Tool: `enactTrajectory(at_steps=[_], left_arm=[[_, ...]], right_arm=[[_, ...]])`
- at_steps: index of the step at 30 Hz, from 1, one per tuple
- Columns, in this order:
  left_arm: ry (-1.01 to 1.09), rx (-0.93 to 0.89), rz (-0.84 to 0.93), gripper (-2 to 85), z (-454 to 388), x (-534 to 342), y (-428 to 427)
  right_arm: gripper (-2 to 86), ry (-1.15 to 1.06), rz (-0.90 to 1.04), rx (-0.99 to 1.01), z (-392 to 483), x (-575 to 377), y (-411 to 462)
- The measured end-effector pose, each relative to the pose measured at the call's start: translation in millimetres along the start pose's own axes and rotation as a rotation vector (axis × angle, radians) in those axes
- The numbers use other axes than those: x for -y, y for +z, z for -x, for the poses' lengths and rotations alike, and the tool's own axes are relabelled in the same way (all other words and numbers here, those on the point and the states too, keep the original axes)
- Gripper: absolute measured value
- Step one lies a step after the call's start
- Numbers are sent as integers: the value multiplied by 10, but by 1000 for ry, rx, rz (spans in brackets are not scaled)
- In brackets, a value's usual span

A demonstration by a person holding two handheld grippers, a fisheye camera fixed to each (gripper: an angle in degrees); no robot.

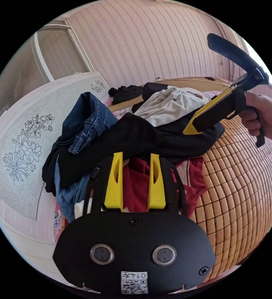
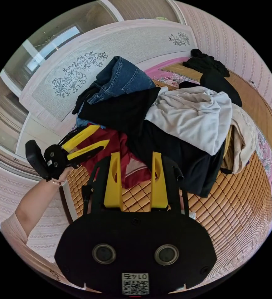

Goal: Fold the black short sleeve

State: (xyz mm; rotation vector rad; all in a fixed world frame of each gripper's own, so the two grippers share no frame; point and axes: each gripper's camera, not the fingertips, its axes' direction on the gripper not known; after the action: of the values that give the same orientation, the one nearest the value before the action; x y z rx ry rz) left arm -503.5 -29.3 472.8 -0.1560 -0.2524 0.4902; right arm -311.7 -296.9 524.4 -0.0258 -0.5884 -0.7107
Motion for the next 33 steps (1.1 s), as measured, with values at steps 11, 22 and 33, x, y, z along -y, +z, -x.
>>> enactTrajectory(at_steps=[11,22,33], left_arm=[[-72,-26,145,0,343,233,608],[-36,-190,-142,-10,418,469,-128],[-156,-1091,-49,-10,-1497,-296,-634]], right_arm=[[21,59,44,191,-547,873,427],[1,-73,-180,454,-937,705,-723],[17,157,82,170,-1532,-2477,-1887]])
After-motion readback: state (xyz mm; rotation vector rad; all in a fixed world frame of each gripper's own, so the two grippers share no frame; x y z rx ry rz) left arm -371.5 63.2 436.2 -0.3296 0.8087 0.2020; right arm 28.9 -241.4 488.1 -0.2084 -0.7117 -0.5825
